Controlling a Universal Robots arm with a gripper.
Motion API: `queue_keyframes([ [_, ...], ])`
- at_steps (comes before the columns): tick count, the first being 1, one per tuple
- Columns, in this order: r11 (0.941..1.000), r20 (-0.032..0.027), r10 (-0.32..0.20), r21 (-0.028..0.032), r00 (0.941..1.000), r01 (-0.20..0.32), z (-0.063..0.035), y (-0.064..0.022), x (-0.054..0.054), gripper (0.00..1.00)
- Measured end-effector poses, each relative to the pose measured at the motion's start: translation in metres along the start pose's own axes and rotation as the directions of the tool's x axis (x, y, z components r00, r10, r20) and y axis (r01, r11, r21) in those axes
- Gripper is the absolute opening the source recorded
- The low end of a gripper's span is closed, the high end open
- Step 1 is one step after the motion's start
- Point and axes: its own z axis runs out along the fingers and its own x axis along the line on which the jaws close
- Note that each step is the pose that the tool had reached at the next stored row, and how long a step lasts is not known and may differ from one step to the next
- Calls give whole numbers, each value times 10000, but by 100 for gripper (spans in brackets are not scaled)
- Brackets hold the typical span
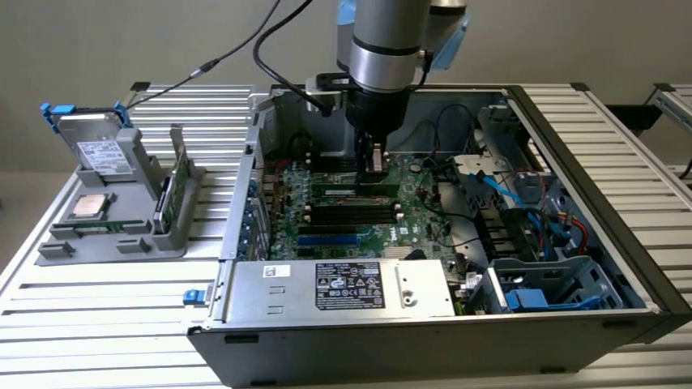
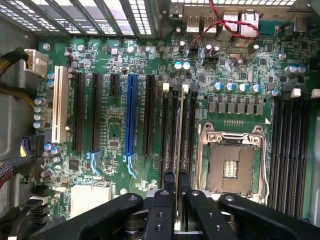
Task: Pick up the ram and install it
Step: 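Insert the ram into the slot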
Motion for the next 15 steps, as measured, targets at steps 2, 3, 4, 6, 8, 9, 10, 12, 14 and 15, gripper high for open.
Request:
queue_keyframes([
  [2, 10000, -16, -36, 1, 10000, 36, 23, 1, 2, 14],
  [3, 10000, -24, -53, 2, 10000, 53, 33, 2, 3, 14],
  [4, 10000, -30, -68, 2, 10000, 68, 41, 2, 5, 14],
  [6, 10000, -45, -99, 2, 9999, 99, 56, 4, 13, 14],
  [8, 9999, -58, -128, 3, 9999, 128, 70, 4, 21, 14],
  [9, 9999, -64, -141, 4, 9999, 141, 77, 5, 25, 14],
  [10, 9999, -70, -154, 5, 9999, 154, 86, 5, 28, 14],
  [12, 9999, -98, -169, 4, 9998, 169, 104, 6, 33, 14],
  [14, 9998, -135, -178, 2, 9998, 178, 126, 9, 36, 14],
  [15, 9998, -154, -182, 1, 9997, 182, 136, 10, 37, 14],
])
